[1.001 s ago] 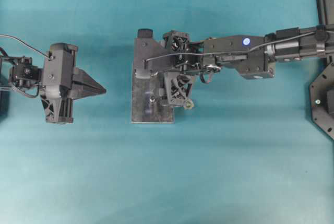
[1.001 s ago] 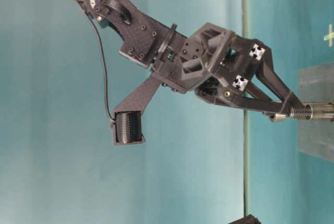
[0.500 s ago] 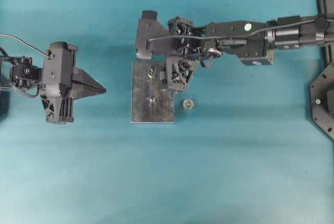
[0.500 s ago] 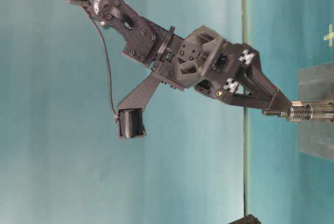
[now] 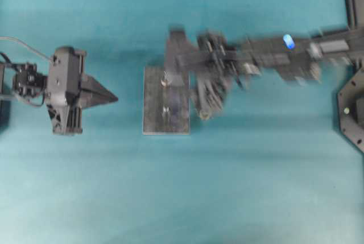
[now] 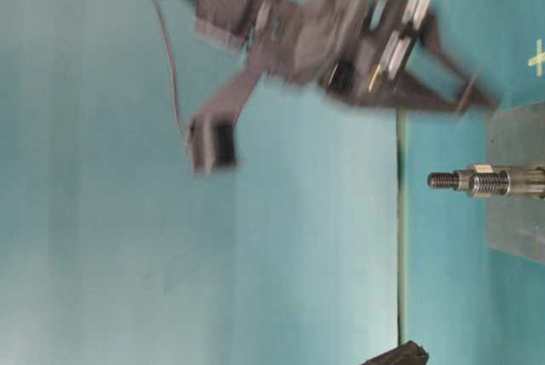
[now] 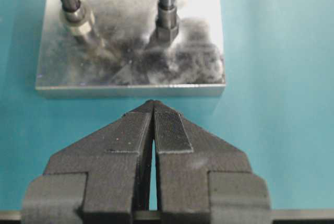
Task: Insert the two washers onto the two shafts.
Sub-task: 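Move the right gripper over the lower washer beside the plate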
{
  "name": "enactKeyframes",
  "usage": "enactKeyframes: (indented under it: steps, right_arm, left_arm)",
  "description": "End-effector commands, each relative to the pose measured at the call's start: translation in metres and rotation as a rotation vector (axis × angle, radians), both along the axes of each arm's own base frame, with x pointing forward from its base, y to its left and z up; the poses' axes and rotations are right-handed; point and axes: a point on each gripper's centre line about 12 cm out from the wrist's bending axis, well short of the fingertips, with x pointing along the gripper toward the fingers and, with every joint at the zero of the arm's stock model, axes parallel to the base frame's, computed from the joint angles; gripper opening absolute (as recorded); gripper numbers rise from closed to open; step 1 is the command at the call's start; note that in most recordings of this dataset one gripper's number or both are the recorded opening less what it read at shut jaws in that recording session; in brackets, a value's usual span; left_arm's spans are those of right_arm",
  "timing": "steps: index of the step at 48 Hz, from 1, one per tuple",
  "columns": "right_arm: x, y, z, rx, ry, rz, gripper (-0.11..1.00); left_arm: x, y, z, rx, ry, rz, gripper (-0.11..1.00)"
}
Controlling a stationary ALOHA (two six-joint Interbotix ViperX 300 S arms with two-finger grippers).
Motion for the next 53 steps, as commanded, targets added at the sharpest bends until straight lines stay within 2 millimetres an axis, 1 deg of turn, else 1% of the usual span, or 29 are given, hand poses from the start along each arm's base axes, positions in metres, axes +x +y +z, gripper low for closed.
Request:
enactKeyframes:
  steps: [1, 9, 22, 31, 39, 47, 53]
  right_arm:
    - [-0.007, 0.006, 0.005, 0.014, -0.017, -0.011, 0.69]
    - [-0.016, 0.019, -0.007, 0.028, 0.0, 0.002, 0.69]
    - [-0.019, 0.031, -0.013, 0.055, -0.021, -0.014, 0.69]
    - [-0.023, 0.035, -0.02, 0.06, -0.024, -0.011, 0.69]
    - [-0.02, 0.035, -0.023, 0.059, -0.026, -0.009, 0.69]
    - [-0.02, 0.036, -0.033, 0.059, 0.0, -0.007, 0.69]
    - [-0.018, 0.035, -0.036, 0.058, 0.003, -0.007, 0.69]
  left_arm:
    - [0.003, 0.0, 0.005, -0.001, -0.021, 0.002, 0.0]
    - [0.003, 0.0, 0.005, 0.0, -0.021, 0.001, 0.0]
    - [0.003, 0.0, 0.004, -0.002, -0.02, 0.003, 0.0]
    - [0.003, 0.0, 0.004, -0.001, -0.02, 0.002, 0.0]
    - [0.003, 0.0, 0.004, -0.001, -0.02, 0.002, 0.0]
    - [0.003, 0.0, 0.004, -0.002, -0.02, 0.003, 0.0]
    - [0.003, 0.0, 0.004, -0.001, -0.018, 0.002, 0.0]
